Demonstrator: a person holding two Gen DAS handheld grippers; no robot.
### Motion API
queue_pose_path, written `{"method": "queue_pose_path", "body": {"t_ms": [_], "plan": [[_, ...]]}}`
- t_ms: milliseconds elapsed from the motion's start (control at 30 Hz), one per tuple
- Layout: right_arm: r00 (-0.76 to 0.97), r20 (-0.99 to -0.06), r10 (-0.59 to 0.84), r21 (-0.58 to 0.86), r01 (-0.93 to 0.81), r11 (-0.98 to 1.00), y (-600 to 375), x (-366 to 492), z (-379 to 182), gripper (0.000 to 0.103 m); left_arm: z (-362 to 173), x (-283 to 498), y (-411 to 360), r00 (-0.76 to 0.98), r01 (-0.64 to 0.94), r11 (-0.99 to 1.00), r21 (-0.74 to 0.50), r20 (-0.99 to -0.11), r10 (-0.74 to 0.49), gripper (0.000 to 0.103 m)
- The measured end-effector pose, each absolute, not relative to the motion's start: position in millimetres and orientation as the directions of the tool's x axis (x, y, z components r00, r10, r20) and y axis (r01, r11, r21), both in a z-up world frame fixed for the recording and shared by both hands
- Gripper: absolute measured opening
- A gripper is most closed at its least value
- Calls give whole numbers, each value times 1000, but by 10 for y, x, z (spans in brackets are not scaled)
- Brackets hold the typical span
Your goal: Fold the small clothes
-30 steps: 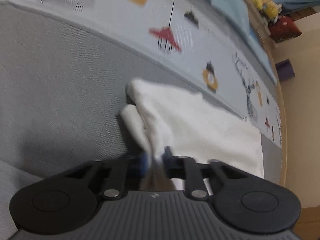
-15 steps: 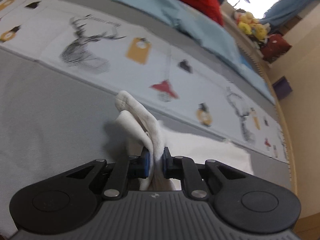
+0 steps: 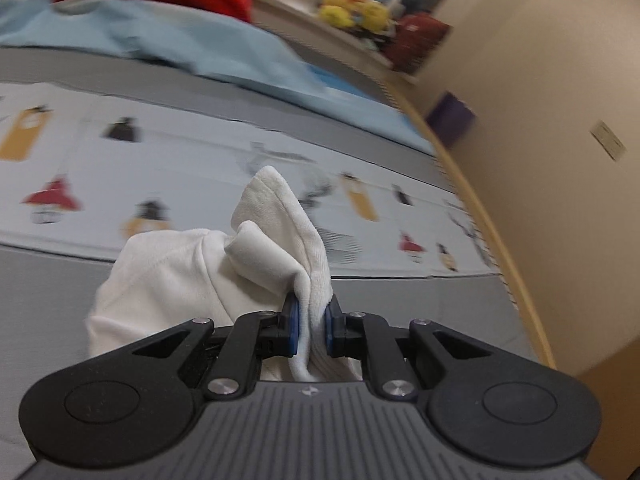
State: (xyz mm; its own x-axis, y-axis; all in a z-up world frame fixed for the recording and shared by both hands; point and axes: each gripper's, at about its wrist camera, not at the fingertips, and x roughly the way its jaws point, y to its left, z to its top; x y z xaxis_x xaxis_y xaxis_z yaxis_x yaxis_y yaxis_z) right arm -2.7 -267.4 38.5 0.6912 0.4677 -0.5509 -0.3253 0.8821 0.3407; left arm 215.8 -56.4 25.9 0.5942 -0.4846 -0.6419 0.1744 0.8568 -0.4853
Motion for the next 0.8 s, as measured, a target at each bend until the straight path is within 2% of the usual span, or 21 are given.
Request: {"method": "queue_pose_path", "body": {"t_ms": [100, 200, 333, 367, 467, 500, 567, 633, 800], "plan": [[713, -577, 399, 326, -246, 913, -2959, -95, 344, 6, 233, 2147, -938, 581, 234, 843, -484, -626, -521, 13], [707, -624, 334, 289, -189, 939, -3094, -141, 242, 6, 201, 2131, -1147, 543, 283, 821, -497, -622, -564, 21], [575, -797, 184, 174, -73, 982, -3161, -47, -126, 8, 236, 2102, -1054, 560, 288, 811, -509, -598, -574, 25], [558, -815, 158, 162, -43, 986, -3150, -11, -173, 11, 236, 2095, -981, 561, 281, 818, -502, -605, -564, 25], [563, -805, 188, 237, 14, 971, -3201, 75, -205, 14, 189, 2065, -857, 540, 267, 848, -457, -658, -524, 25], [572, -797, 195, 259, 32, 965, -3219, 97, -206, 18, 163, 2046, -827, 529, 270, 861, -431, -681, -506, 25], [580, -791, 194, 297, 88, 951, -3267, 158, -238, 34, 97, 1994, -806, 503, 282, 882, -377, -725, -471, 25], [566, -799, 203, 329, 129, 935, -3295, 251, -293, 39, 34, 1927, -745, 479, 301, 896, -327, -761, -439, 25], [504, -840, 198, 332, 190, 924, -3291, 417, -496, 40, -208, 1755, -767, 419, 370, 908, -194, -838, -350, 25]]}}
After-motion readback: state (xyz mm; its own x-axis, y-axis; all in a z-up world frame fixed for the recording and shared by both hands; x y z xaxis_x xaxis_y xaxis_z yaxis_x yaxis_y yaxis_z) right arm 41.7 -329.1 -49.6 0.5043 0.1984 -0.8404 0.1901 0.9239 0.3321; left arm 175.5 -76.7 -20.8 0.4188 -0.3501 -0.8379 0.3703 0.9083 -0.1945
